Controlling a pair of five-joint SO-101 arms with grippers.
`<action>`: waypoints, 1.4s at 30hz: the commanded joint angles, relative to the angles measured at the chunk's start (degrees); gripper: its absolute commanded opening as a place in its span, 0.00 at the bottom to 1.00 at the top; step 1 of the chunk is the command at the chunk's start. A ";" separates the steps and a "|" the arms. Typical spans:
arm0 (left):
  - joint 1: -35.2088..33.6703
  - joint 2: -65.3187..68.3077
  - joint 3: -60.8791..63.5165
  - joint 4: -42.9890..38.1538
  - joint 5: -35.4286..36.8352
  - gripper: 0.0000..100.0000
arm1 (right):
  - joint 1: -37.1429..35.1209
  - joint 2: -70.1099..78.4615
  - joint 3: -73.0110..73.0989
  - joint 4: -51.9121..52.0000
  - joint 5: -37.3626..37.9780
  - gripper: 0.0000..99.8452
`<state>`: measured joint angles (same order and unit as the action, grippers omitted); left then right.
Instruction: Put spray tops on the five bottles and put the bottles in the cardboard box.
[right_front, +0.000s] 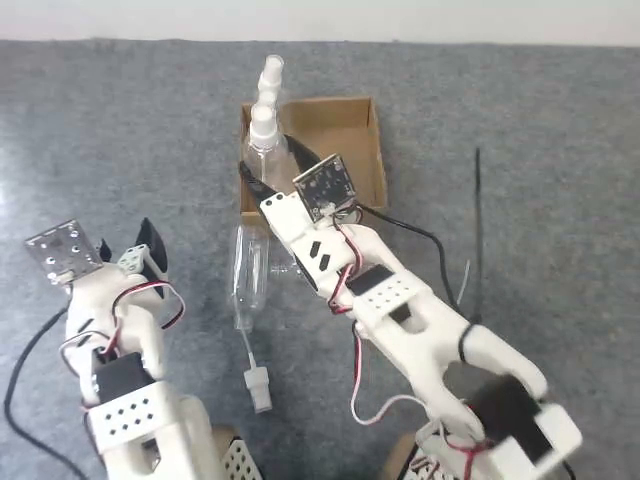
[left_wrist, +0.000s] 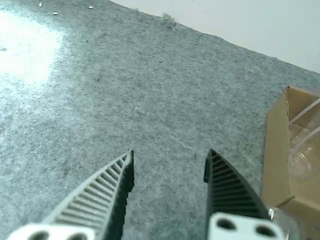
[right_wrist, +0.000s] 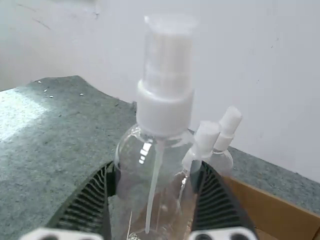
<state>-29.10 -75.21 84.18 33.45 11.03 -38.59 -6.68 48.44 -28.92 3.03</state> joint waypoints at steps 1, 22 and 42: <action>-0.09 -0.70 -0.57 -1.67 -0.70 0.22 | 0.57 1.80 -5.27 -3.21 -0.18 0.01; -0.09 -0.70 -0.48 -1.67 -0.70 0.22 | 1.27 15.78 -5.89 -15.78 -0.09 0.01; -0.18 -0.70 -0.48 -1.67 -0.79 0.22 | 1.71 22.20 -5.89 -18.51 -0.26 0.01</action>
<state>-29.10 -75.21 84.18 33.45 11.03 -37.27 15.30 45.80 -45.89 3.03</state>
